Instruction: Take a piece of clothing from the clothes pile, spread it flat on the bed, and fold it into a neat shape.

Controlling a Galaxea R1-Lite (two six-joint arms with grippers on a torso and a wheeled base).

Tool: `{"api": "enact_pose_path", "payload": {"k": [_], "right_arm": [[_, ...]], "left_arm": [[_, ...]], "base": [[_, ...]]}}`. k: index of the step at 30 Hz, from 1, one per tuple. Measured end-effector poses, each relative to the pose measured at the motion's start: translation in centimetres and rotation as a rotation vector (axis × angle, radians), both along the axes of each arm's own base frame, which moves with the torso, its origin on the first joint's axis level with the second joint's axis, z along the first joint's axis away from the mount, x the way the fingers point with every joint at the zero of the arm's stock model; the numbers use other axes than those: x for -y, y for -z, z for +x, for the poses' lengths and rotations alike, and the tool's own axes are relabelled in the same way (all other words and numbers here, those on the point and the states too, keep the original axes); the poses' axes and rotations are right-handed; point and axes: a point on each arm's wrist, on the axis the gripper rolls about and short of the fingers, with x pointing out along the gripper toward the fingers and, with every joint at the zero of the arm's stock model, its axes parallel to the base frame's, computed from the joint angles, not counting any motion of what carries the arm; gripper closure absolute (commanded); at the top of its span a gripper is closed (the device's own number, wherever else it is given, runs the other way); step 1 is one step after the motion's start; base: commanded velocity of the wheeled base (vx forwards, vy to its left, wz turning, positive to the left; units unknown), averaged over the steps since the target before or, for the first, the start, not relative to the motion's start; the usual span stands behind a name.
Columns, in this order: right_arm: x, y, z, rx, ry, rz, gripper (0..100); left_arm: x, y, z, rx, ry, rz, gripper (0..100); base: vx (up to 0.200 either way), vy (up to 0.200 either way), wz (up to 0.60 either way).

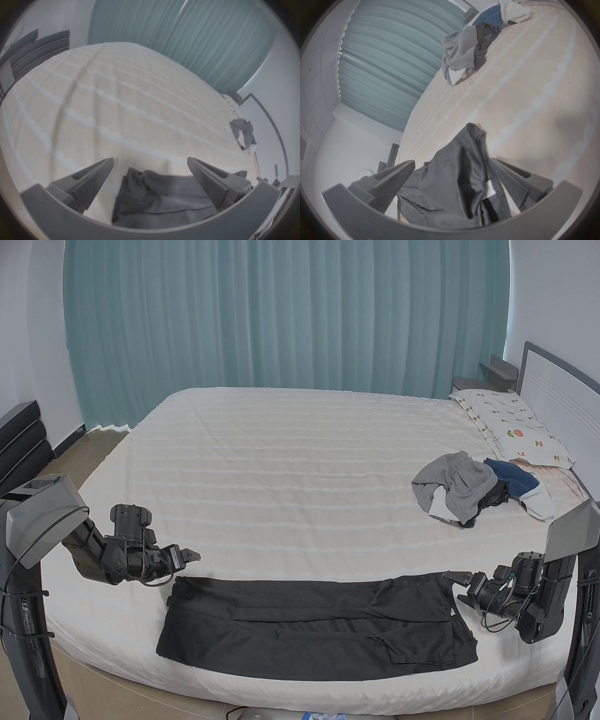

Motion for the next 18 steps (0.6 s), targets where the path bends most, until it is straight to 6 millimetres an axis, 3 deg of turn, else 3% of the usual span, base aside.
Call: {"api": "enact_pose_path", "payload": {"k": [13, 18], "right_arm": [[-0.4, -0.5, 0.6, 0.032, -0.011, 0.002, 0], [-0.7, -0.8, 0.7, 0.045, -0.013, -0.003, 0]], "left_arm": [[1.0, -3.4, 1.4, -0.024, -0.023, -0.046, 0], [1.0, -4.3, 1.6, -0.044, -0.059, -0.086, 0]], "base": [[0.0, 0.0, 0.0], [-0.2, 0.0, 0.0]]}}
